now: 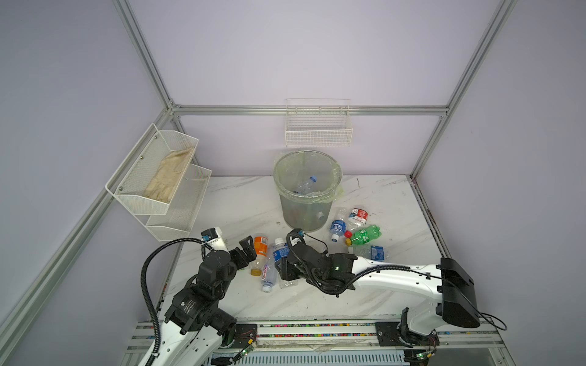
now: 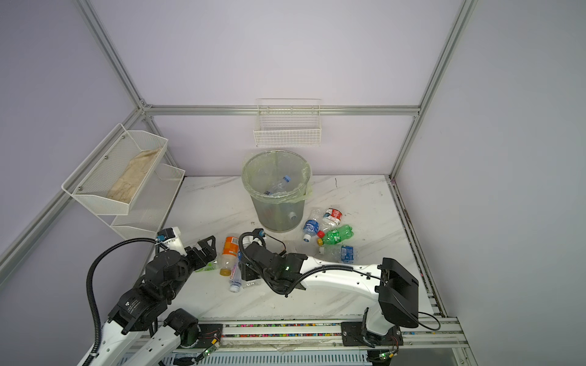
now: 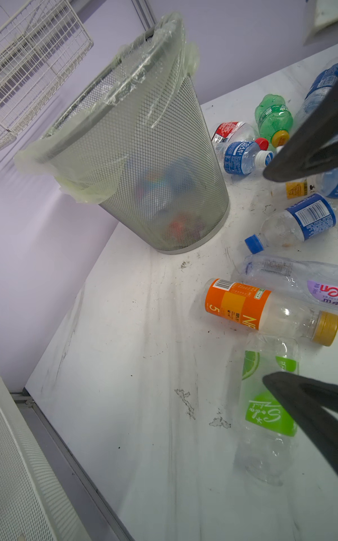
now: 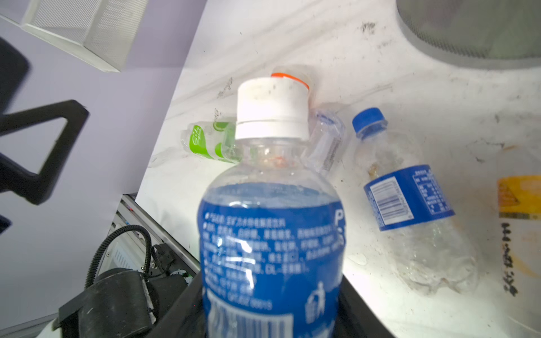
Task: Throw the plastic bottles in the bin
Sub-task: Pick up the plastic bottle from the bottom-center of the table.
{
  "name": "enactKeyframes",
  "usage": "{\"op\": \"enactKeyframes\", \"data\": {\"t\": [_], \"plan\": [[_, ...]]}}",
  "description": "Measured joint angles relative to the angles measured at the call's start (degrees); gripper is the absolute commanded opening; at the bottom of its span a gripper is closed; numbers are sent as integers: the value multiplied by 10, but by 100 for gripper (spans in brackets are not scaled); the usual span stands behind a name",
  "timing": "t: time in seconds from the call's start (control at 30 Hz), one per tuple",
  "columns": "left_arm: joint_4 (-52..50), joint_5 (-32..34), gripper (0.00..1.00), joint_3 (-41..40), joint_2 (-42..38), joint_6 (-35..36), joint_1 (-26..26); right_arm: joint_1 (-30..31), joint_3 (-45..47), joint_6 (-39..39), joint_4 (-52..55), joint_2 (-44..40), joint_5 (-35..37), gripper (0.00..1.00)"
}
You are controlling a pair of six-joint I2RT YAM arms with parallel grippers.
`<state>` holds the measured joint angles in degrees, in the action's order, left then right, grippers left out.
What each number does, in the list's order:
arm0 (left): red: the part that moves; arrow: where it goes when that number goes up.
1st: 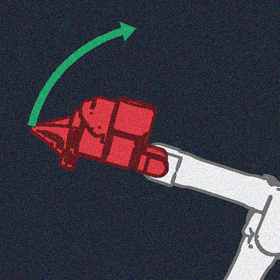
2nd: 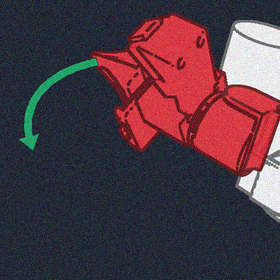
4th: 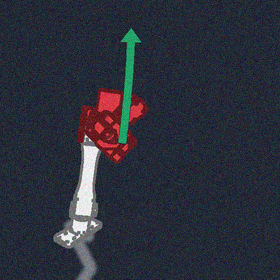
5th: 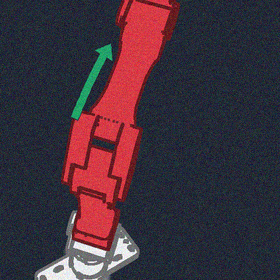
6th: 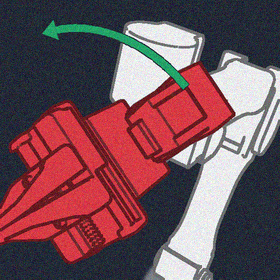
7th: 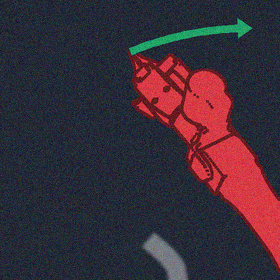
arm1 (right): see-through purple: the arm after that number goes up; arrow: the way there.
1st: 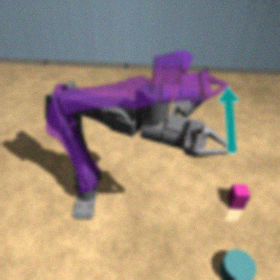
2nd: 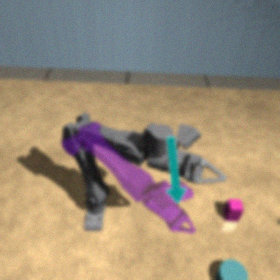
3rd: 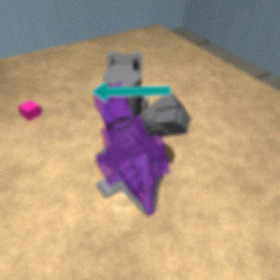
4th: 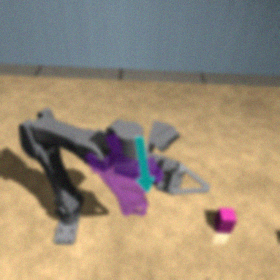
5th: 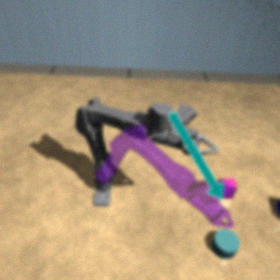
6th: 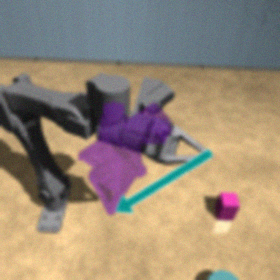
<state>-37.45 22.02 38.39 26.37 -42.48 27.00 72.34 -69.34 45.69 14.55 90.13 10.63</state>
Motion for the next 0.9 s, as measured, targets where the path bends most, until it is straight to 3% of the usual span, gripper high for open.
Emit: {"op": "enactKeyframes", "data": {"t": [0.3, 0.57, 0.9], "plan": [[38, -39, 100, -28, -16, -3, 0, 0, -51, -89, 27, -53, 71, 0], [87, -93, 100, -59, -6, -4, 0, 0, -117, -201, 31, -135, 187, 0], [140, -138, 100, -61, 16, -4, 0, 0, -135, -308, 9, -223, 319, 1]]}}
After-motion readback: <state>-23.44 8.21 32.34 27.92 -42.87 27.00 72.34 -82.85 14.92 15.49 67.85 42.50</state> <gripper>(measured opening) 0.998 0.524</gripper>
